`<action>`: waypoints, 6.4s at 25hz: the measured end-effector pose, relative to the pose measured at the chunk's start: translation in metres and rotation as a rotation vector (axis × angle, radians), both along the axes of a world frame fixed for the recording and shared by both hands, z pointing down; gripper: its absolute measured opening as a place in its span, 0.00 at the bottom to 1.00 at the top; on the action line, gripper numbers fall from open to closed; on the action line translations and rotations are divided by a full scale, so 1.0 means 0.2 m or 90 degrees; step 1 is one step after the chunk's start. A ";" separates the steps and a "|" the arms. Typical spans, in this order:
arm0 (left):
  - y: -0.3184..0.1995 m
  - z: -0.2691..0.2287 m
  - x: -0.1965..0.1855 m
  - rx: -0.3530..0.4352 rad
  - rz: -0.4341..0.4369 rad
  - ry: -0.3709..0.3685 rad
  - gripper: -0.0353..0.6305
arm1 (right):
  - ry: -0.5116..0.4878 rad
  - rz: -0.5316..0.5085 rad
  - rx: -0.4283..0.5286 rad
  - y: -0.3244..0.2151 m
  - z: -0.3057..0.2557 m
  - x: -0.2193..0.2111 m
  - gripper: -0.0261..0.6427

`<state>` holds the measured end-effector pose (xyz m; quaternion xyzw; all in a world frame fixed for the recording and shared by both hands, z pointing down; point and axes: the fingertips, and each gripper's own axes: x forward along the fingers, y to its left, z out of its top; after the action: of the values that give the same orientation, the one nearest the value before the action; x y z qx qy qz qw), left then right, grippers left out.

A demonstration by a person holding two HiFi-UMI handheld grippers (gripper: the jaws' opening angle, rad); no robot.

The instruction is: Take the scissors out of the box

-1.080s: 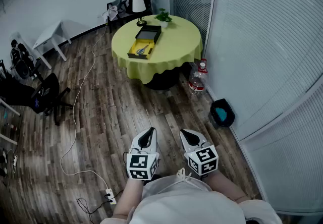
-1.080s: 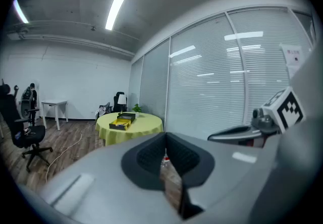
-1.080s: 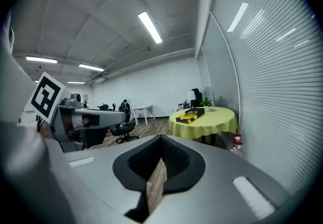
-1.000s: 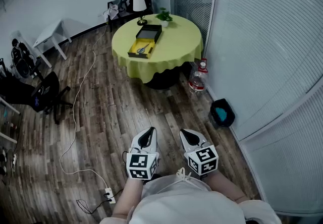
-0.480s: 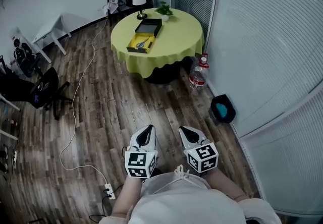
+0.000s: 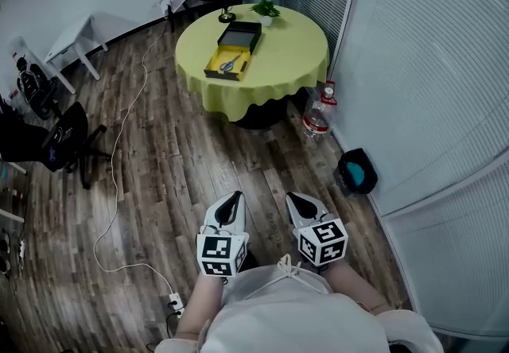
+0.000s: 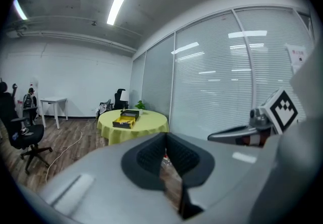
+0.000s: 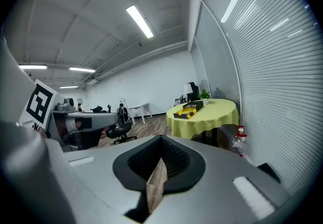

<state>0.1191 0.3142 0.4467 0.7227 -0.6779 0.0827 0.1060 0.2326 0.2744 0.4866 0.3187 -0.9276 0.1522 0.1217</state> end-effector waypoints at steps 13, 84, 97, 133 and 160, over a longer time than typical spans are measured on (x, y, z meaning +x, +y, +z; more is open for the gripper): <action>-0.62 -0.02 -1.04 -0.002 0.038 0.014 0.06 | 0.025 0.062 -0.006 -0.58 0.01 -0.93 0.04; -3.72 1.47 -1.91 -0.638 0.251 -0.089 0.26 | 0.066 0.218 -0.082 -3.61 0.36 -1.67 0.04; -3.72 1.47 -1.94 -0.600 0.232 -0.029 0.19 | 0.083 0.223 -0.093 -3.62 0.37 -1.69 0.04; -3.88 -0.09 -1.93 0.023 0.173 0.030 0.19 | 0.001 0.173 0.042 -3.70 -0.11 -1.86 0.04; -3.80 -0.05 -1.94 0.022 0.148 0.039 0.19 | 0.027 0.159 0.045 -3.64 -0.08 -1.90 0.04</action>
<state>-0.2680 -0.4467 0.4360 0.8001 -0.5876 0.0611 0.1039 -0.1477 -0.4529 0.4705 0.4390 -0.8826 0.1267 0.1103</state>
